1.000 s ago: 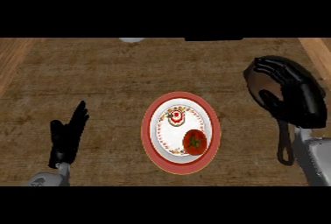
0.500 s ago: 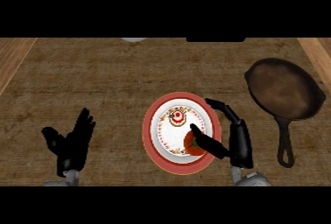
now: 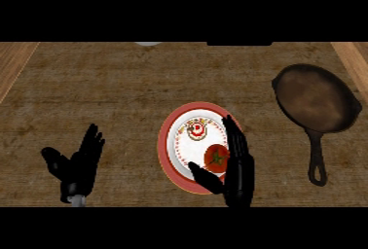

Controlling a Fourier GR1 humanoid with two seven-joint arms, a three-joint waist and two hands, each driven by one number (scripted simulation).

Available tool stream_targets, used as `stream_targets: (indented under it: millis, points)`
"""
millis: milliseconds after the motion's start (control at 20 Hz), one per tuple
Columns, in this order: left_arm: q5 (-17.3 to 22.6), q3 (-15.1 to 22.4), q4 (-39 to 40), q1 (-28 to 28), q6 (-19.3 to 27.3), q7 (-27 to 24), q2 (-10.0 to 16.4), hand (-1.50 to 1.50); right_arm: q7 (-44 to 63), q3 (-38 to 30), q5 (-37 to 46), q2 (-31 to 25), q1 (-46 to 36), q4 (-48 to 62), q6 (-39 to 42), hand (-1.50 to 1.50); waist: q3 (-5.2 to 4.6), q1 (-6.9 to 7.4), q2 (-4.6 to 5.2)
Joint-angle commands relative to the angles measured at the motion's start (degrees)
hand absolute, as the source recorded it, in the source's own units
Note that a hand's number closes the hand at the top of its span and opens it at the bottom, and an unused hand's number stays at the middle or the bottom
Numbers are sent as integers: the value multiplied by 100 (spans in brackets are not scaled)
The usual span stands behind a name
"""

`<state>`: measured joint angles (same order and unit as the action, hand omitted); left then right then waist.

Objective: Pick the cupcake from the plate and place it in the pan

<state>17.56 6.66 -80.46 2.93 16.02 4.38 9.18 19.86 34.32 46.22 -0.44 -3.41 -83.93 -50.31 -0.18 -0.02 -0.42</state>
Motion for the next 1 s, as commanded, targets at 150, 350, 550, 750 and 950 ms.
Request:
stream_targets:
  millis: [150, 350, 550, 750, 950]
  points:
    - [-9, 65, -50, 57, -18, 120, -59, 0, 2956, -297, 1387, 43, -1468, -146, 1529, -150, 1, 36, 23]
    - [-29, 54, -137, -134, 93, 296, -55, 0, 3663, -473, 903, 44, -2268, 357, 3364, -150, -5, 126, 46]
    - [-126, 187, -75, 119, 17, -15, -159, 0, 4113, -700, 480, 44, -2749, 785, 4800, -150, 3, 130, 51]
    - [-34, 4, -187, 21, -48, 196, 16, 0, 4618, -660, 72, 44, -3537, 1198, 5313, -150, 15, 120, 45]
    - [-106, -11, -12, -32, -69, 84, -75, 0, 4225, -825, -308, 43, -4151, 2285, 5057, -150, 16, 123, 66]
